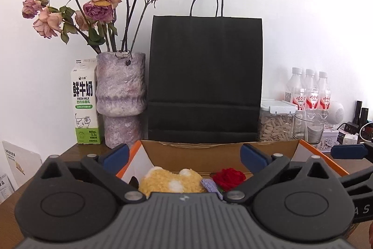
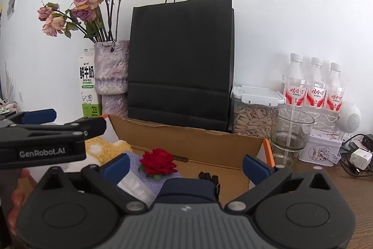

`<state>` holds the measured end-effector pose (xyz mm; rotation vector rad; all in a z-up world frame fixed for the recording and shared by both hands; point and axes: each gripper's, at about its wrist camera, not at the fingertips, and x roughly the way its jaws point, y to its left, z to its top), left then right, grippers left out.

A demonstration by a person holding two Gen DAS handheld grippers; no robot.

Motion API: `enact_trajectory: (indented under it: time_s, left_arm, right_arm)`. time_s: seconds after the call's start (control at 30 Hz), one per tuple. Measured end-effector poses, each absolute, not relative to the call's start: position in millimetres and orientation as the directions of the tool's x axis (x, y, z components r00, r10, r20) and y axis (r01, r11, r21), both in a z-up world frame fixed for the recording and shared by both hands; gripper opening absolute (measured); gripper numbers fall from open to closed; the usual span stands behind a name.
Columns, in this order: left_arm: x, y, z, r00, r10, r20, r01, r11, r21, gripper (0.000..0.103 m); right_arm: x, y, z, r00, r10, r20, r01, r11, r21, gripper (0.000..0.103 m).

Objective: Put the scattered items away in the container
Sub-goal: 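Open both grippers to drop the cap and rose into the box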

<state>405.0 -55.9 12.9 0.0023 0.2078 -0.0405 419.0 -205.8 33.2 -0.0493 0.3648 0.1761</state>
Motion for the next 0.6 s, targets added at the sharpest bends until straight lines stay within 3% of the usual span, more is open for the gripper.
enact_trajectory:
  time_s: [0.6]
  left_arm:
    - [405.8,-49.1,3.9,0.972,-0.009,-0.234,0.001,0.999,-0.036,0.103]
  right_arm:
    - [412.6,-222.7,31.9,0.912,0.119,-0.392,-0.144,0.989,-0.034,0.103]
